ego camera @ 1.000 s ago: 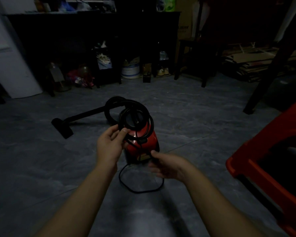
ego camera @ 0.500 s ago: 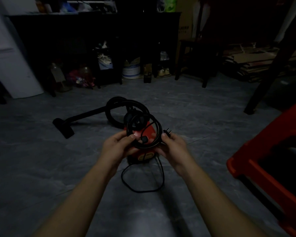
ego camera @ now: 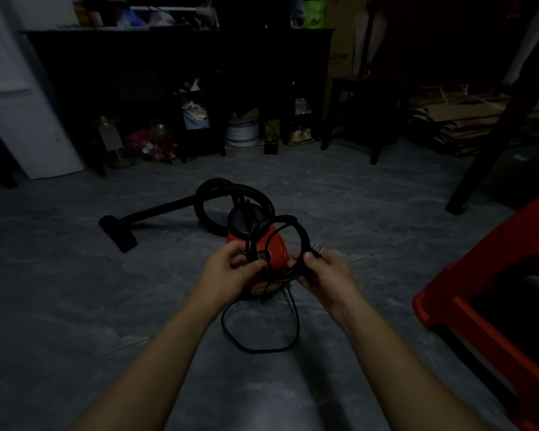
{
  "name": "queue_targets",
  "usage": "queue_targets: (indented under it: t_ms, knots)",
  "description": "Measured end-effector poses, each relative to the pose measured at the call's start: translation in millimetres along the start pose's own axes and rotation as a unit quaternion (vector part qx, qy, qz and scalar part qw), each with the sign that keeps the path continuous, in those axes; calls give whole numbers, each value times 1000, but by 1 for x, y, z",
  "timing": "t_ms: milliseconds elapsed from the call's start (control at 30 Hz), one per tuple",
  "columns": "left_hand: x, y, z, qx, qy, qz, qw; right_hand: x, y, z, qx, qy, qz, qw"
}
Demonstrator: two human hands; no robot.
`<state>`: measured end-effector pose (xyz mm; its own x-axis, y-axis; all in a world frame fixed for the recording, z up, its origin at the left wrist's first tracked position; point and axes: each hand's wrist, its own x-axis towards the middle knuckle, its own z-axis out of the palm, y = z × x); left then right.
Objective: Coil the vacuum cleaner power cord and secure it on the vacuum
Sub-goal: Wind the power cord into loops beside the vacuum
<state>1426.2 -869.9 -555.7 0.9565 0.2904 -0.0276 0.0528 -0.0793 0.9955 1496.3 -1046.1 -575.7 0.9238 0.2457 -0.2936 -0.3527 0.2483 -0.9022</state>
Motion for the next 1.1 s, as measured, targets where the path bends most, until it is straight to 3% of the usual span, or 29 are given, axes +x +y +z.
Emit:
queue_targets:
  t_ms: [100,300,500,667,833,1100]
  knots:
    - [3,-4,-1,7,-5,4,1000,-2,-3,-3,-17,-19,5,1000]
    - [5,-5,1,28,20,-2,999,-5,-5,-4,-113,-13,-70,991]
    - [11,-10,-2,64,32,17,997,-9,-7,-6,-259,-42,-181,948]
    - [10,-10,-6,133,13,68,989,-7,-7,-8,-290,-62,-187,937]
    - [8,-16,-2,219,-44,85,971,-6,7,-1,-390,-112,-184,895]
    - [5,-6,-5,193,-92,49,976,-4,7,3,-300,-85,-170,935]
